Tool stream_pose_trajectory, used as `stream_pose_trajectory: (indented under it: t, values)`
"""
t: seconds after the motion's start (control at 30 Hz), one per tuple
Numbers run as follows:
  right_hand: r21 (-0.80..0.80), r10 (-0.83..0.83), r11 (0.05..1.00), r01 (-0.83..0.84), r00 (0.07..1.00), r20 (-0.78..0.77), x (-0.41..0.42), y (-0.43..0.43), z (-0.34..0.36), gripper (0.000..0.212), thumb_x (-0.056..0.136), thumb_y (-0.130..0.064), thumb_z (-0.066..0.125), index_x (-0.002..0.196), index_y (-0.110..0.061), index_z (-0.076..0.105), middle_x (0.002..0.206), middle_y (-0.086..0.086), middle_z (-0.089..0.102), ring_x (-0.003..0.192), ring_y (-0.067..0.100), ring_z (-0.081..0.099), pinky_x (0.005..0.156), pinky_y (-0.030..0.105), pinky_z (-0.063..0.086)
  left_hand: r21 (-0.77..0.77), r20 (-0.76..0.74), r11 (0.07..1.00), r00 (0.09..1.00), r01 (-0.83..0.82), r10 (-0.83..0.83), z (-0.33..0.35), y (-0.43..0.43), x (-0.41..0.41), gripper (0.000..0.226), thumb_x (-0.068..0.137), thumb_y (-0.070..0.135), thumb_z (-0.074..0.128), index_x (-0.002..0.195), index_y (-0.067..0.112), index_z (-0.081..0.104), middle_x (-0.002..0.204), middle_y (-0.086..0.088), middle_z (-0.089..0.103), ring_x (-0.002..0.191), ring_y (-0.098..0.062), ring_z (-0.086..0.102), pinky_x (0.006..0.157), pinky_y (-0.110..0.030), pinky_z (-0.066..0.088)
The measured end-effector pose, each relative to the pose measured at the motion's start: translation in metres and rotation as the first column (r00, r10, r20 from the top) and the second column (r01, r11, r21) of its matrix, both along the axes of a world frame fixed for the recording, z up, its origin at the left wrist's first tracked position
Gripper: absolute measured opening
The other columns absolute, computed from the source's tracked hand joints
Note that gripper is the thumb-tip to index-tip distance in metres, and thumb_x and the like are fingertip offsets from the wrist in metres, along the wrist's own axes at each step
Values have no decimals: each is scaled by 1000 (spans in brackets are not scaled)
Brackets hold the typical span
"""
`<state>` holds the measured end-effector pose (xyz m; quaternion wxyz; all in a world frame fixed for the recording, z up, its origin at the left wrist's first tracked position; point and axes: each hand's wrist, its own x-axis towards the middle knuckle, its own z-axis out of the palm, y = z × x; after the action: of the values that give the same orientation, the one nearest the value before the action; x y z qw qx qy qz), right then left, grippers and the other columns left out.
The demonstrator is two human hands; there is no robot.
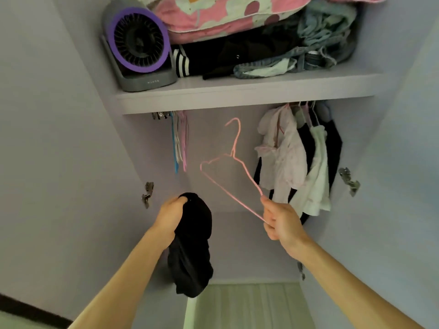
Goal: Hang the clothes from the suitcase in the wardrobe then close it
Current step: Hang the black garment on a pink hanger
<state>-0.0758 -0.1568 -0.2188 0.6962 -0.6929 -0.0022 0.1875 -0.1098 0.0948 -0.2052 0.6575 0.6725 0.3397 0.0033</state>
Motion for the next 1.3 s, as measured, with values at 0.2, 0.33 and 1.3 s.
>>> stream_pose_trajectory:
  t: [0.2,0.33,1.3]
  values:
    - [257,62,966,-22,987,-146,-52,-38,-18,56,97,-36,53,55,-19,19,52,-2,13,45,13,11,46,25,8,-349,-45,937,998,29,-48,-24,-79,-4,44,93,49,59,98,8,73,98,-16,74,97,-32,70,94,-43,52]
    - [295,3,953,65,974,-226,-75,-69,-47,61,89,-41,64,58,-18,17,51,-1,14,49,16,11,45,24,13,-175,-33,976,990,127,-135,-38,-109,-1,34,95,42,59,98,9,70,106,-20,72,102,-35,68,101,-47,50]
    - [-120,16,993,-3,994,111,-46,-114,-24,22,85,-36,76,94,-19,67,75,-11,68,59,-4,59,50,10,40,428,-81,597,686,679,-723,-20,-189,-4,60,95,65,47,97,11,72,81,-8,64,70,-15,57,75,-31,48]
